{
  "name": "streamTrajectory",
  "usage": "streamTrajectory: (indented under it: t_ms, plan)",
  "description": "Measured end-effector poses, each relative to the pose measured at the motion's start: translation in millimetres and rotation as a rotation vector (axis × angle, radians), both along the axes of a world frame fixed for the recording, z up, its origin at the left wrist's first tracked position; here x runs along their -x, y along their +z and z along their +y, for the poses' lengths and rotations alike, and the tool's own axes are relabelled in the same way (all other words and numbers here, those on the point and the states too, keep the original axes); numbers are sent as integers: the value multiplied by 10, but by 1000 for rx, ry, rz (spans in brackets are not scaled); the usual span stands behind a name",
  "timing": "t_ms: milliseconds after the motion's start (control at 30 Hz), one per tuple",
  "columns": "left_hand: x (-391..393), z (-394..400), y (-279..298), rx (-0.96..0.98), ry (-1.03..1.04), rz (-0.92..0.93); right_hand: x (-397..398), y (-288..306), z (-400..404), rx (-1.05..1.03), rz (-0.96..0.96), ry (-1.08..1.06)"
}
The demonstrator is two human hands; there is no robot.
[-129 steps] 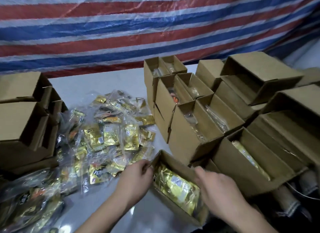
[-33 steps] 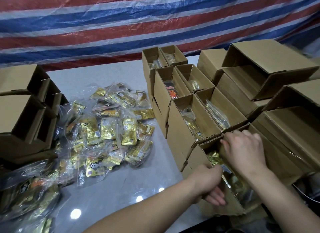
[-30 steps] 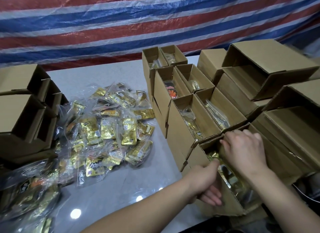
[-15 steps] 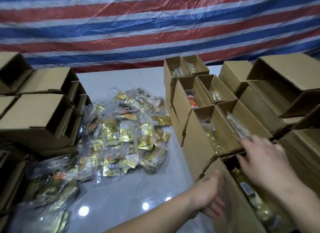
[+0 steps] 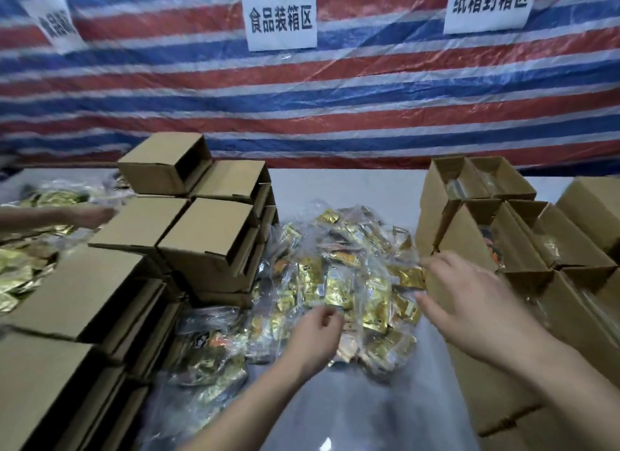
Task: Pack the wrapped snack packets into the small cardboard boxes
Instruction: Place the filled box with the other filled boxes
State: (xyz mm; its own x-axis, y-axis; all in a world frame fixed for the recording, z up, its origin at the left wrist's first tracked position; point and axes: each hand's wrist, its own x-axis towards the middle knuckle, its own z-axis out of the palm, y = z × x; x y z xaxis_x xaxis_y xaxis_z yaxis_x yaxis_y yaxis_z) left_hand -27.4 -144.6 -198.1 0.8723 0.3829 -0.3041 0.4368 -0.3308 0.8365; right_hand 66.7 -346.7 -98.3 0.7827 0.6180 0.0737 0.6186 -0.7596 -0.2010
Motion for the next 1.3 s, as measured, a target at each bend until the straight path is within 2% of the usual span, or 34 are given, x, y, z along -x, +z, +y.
streamTrajectory:
  t_ms: [167,300,367,500,700,800,900,1033,1167,1300]
  plan:
    - [-121,850,382,-268,159,-204,-150,44,903,-319,124,85]
    - [-352,1550,647,-425,254,-259,-295,146,1573,-435,165,121]
    - [-558,2016,742,-576,341,-274,-396,220,1895,-457,153,160]
    - [-1042,3028,882,-836,460,-150,-657,291,2392,-442,173,163]
    - [-1596,4126,876,-1125,430,181,-1106,354,2791,-397,166,119]
    - [-1788,4438,750,-1148,400,305,-1307,401,2909,-396,147,108]
    - [-1947,4604,609,-1056,381,433,-1456,412,3026,-382,143,107]
    - [-2026,4601,548,-996,424,494,-1574,386,3173,-347,144,124]
    - [-1853,4510,766,-1087,428,424,-1597,414,3240,-330,133,158]
    - [-1612,4260,1428,-1166,351,166,-1662,664,3271,-348,111,179]
